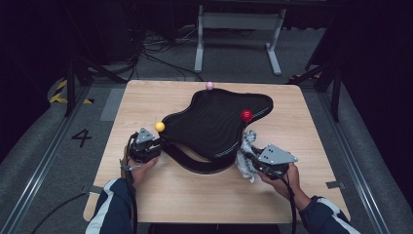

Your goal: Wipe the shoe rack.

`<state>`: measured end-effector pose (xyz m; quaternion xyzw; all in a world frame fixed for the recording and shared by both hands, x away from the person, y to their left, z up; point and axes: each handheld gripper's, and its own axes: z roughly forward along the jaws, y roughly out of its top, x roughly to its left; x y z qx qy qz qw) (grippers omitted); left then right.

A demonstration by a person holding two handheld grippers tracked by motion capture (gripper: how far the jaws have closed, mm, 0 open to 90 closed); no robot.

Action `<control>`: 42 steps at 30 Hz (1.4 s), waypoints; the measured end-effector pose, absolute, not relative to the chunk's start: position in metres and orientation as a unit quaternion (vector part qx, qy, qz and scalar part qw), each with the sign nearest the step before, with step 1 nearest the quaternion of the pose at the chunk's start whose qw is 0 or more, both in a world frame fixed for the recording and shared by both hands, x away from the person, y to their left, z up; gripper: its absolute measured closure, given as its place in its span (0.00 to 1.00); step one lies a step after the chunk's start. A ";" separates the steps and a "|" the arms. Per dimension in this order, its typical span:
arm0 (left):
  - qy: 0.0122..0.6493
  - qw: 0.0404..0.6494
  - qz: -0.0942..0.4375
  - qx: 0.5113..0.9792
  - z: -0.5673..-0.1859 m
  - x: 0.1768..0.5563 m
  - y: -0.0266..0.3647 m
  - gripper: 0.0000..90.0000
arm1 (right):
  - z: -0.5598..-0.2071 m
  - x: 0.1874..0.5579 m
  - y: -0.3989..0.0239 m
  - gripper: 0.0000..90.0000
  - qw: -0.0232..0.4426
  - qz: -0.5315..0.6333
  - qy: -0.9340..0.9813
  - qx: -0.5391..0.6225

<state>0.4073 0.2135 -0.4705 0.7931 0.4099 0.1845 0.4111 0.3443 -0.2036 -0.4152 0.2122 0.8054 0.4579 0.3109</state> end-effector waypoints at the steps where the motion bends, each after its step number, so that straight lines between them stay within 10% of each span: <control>1: 0.409 0.412 0.185 0.793 -0.471 0.407 0.213 0.81 | -0.409 0.342 -0.203 0.90 0.320 0.464 0.799 0.210; 9: 0.407 0.408 0.179 0.797 -0.469 0.404 0.212 0.81 | -0.398 0.340 -0.203 0.90 0.364 0.481 0.772 0.201; 29: 0.407 0.425 0.175 0.789 -0.473 0.400 0.213 0.81 | -0.471 0.370 -0.191 0.88 0.302 0.353 0.859 0.212; 42: 0.396 0.421 0.174 0.797 -0.473 0.398 0.212 0.81 | -0.416 0.346 -0.209 0.89 0.338 0.474 0.782 0.223</control>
